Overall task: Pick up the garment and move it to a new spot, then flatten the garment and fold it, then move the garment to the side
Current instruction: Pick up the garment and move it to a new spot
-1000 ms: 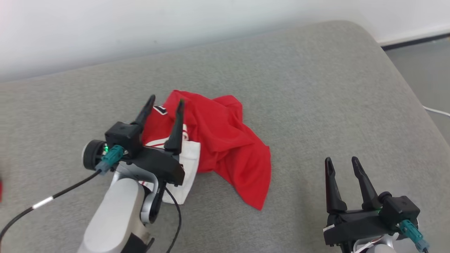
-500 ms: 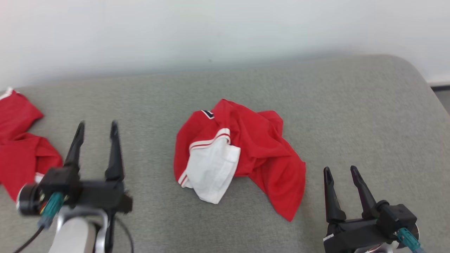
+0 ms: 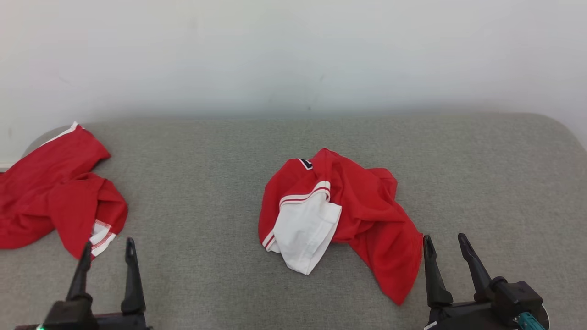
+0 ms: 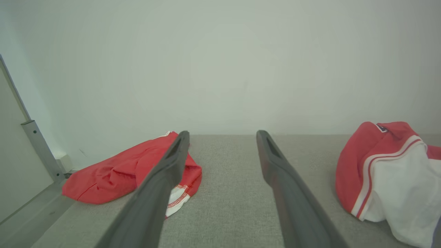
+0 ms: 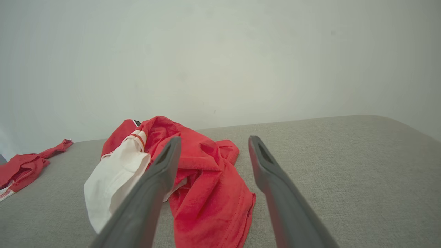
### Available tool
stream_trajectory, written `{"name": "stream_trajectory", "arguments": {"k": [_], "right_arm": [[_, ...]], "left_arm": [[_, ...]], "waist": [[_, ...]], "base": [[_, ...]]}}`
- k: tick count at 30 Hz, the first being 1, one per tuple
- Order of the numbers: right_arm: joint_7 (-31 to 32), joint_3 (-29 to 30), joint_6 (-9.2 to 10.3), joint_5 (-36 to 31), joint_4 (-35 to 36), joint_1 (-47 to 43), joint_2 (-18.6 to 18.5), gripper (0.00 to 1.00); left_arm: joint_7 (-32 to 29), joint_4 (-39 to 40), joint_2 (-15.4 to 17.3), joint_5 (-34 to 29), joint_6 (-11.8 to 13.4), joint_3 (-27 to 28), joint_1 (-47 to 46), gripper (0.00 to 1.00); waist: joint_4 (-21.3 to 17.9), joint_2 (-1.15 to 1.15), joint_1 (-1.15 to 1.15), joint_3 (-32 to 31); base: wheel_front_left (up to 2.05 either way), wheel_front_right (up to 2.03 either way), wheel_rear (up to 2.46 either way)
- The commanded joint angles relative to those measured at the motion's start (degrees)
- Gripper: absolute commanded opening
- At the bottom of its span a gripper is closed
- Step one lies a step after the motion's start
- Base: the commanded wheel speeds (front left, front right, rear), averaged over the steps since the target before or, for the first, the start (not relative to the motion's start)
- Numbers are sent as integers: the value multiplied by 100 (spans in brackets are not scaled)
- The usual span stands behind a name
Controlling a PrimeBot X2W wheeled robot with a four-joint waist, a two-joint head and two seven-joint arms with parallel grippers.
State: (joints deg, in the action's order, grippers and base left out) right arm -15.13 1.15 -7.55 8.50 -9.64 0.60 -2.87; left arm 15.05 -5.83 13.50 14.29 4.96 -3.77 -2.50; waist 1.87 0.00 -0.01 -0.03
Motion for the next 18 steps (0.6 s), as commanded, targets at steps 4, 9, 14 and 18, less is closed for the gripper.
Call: {"name": "stream_trajectory", "arguments": {"k": [4, 9, 14, 18], "right_arm": [[-3, -7, 12, -48, 10, -112, 0, 100], [-3, -28, 12, -70, -19, -143, 0, 100], [-3, 33, 12, -107, -41, -159, 0, 100], [-3, 107, 12, -131, -70, -195, 0, 100]], "left_arm": [[18, -115, -122, -178, -118, -105, 238, 100], [18, -141, -235, -241, -238, -64, 407, 100], [19, -59, -340, -286, -286, 95, 565, 100], [19, -7, -459, -354, -301, 231, 700, 100]], "waist": [[126, 0, 1, -86], [90, 0, 1, -118], [29, 0, 1, -130], [-31, 0, 1, -144]], "base": [[0, 0, 0], [0, 0, 0], [0, 0, 0], [0, 0, 0]]}}
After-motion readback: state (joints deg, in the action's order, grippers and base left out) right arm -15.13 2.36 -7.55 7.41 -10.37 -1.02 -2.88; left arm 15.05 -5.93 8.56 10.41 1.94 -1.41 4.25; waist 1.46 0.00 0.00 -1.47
